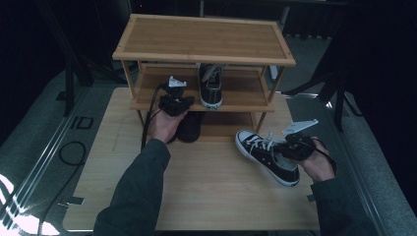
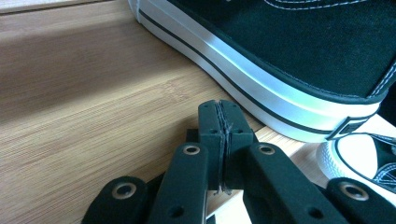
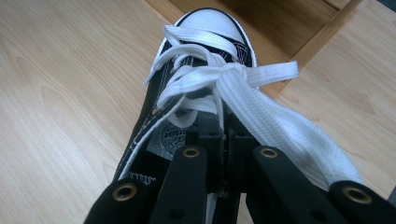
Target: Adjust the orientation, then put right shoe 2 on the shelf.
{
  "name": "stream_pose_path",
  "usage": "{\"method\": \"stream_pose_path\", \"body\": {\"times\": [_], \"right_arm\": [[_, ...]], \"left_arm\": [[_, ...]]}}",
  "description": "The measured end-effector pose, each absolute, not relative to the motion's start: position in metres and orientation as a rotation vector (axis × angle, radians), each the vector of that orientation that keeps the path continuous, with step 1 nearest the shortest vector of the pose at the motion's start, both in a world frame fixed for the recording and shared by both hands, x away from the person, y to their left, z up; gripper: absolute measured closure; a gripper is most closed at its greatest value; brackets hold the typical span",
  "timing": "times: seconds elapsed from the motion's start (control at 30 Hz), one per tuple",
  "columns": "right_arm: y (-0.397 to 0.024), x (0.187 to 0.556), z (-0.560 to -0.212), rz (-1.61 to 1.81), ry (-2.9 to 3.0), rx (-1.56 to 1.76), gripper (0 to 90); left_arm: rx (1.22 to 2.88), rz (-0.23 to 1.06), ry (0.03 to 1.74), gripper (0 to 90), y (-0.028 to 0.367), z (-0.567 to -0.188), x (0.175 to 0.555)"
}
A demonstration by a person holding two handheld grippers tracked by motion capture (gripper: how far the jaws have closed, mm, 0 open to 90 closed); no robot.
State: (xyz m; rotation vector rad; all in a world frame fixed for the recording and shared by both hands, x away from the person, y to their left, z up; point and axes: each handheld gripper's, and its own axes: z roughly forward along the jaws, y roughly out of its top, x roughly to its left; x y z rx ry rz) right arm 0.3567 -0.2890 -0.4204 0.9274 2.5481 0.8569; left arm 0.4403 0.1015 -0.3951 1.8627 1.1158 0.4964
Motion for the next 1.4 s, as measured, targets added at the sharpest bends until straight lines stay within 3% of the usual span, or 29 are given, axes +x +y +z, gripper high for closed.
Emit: {"method": "stream_pose_path", "body": {"times": [0.67, 1.4], "right_arm": [[-0.286, 0.359, -0.396, 0.933, 2.611, 0.817, 88.1], [-0.269, 0.354, -0.343, 1.028, 2.592, 0.731, 88.1]], "left_arm": [[1.864, 0.5, 1.116, 88.6, 0.101, -0.395, 0.44], [1.867, 0.502, 1.121, 88.6, 0.101, -0.395, 0.44]]}}
